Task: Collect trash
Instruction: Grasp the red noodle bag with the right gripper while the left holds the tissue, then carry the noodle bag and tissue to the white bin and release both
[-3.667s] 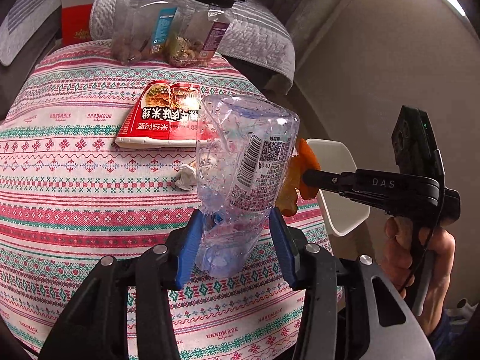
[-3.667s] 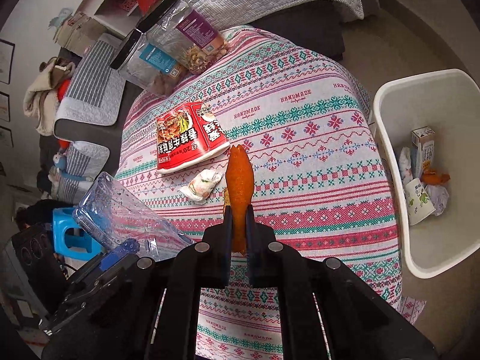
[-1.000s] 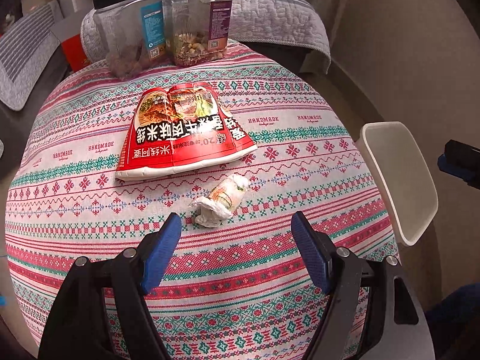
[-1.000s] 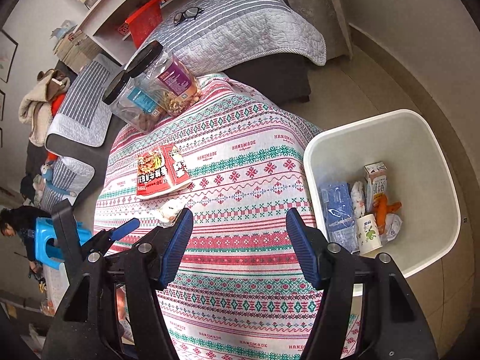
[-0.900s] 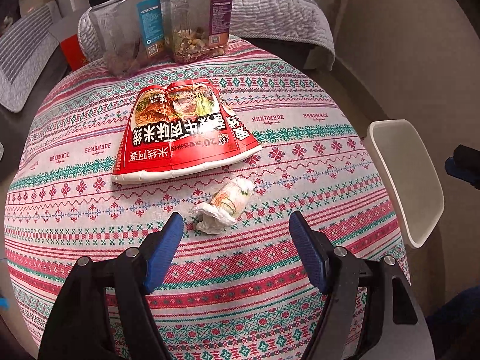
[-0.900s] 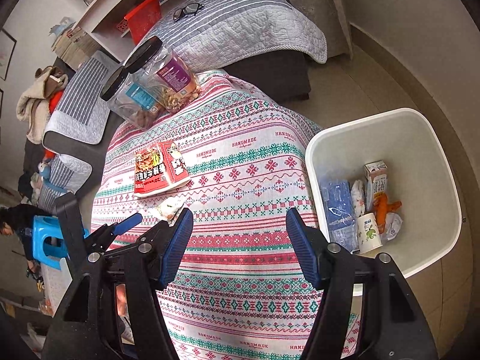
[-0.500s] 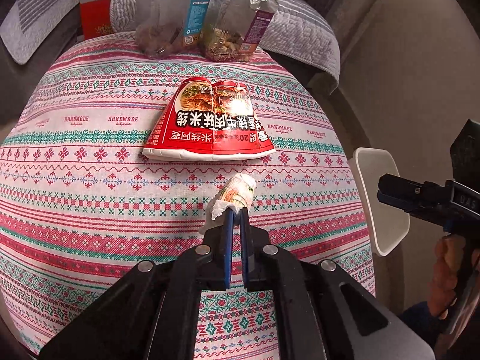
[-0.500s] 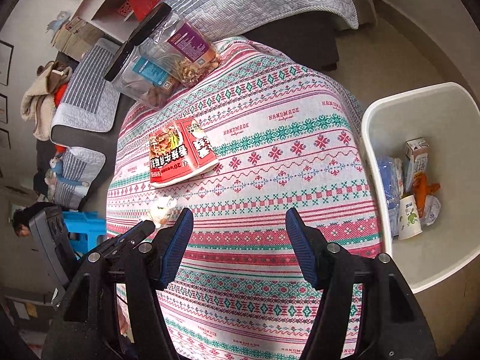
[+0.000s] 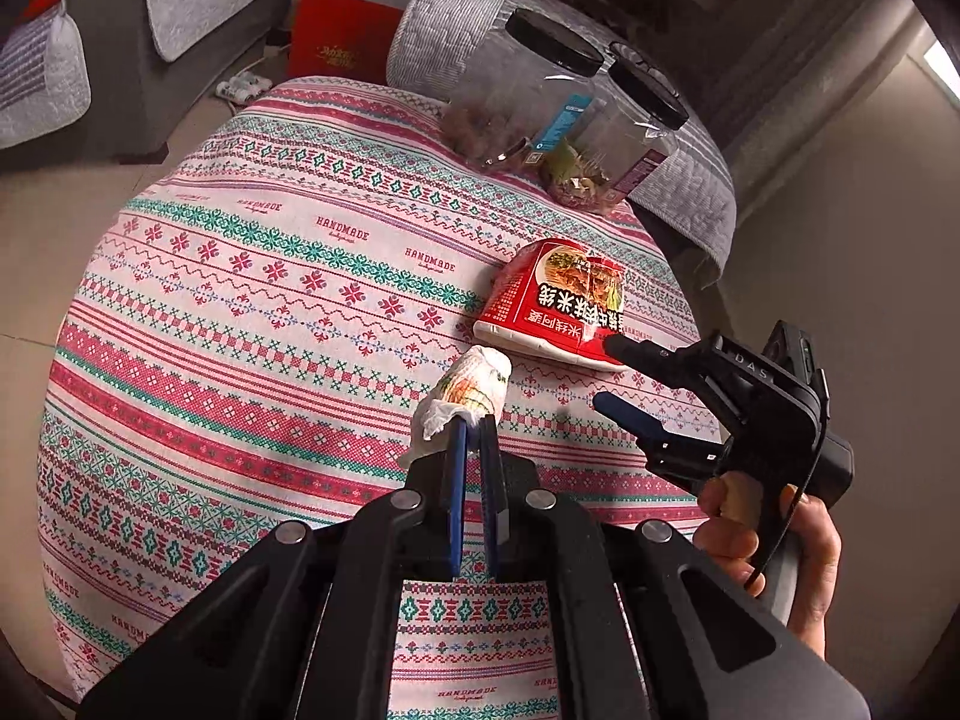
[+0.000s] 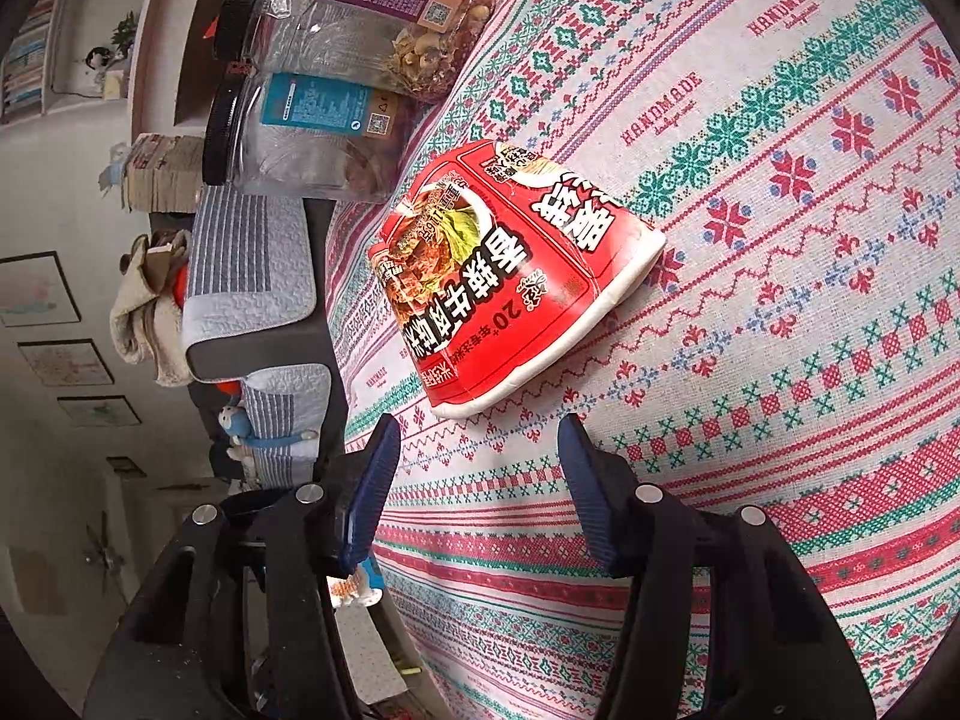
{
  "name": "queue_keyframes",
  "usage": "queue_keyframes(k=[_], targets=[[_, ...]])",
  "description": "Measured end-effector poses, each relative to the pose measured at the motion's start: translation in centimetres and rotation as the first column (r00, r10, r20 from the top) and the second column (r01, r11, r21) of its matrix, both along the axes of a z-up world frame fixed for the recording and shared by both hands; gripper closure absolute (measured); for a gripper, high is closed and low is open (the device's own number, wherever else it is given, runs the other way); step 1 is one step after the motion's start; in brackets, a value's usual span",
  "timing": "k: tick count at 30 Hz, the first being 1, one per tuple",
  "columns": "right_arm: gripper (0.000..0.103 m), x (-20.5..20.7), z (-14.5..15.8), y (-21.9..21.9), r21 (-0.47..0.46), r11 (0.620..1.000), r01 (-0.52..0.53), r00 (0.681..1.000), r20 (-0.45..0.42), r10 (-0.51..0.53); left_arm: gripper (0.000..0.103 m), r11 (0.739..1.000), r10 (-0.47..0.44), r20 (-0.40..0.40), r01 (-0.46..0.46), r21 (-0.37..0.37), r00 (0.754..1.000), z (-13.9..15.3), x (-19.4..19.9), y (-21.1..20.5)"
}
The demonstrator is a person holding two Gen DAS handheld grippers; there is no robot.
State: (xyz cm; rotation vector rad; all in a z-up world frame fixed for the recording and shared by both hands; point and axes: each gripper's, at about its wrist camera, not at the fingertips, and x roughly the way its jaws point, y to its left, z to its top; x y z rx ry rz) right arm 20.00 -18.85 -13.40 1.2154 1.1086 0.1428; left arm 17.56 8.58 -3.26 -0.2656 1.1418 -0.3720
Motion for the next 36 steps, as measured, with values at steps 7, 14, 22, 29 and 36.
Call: queue_keyframes(k=[7, 14, 22, 29, 36], targets=[[0.080, 0.6, -1.6, 0.3, 0.032, 0.991, 0.128, 0.991, 0.021, -0.129, 0.099, 1.000, -0.001, 0.013, 0.001, -0.029, 1.000, 0.8, 0.1, 0.6], [0.096, 0.3, 0.8, -0.1, -0.004, 0.992, 0.127, 0.988, 0.088, -0.126, 0.099, 0.999, -0.003, 0.009, 0.003, -0.045, 1.000, 0.8, 0.5, 0.4], [0.098, -0.7, 4.0, -1.9, -0.106, 0.991, 0.080, 0.990, 0.123, -0.067, 0.099, 0.997, -0.030, 0.030, 0.032, -0.070, 0.999, 1.9, 0.3, -1.7], [0.099, -3.2, 6.7, -4.4, -0.167, 0.985, 0.034, 0.992, 0.122, -0.014, 0.099, 0.994, -0.072, 0.057, 0.077, -0.083, 0.996, 3.1, -0.3, -4.6], [0.099, -6.5, 9.4, -8.1, -0.189, 0.982, 0.018, 0.991, 0.134, 0.008, 0.099, 0.986, -0.128, 0.066, 0.134, -0.095, 0.990, 3.4, -1.1, -9.5]])
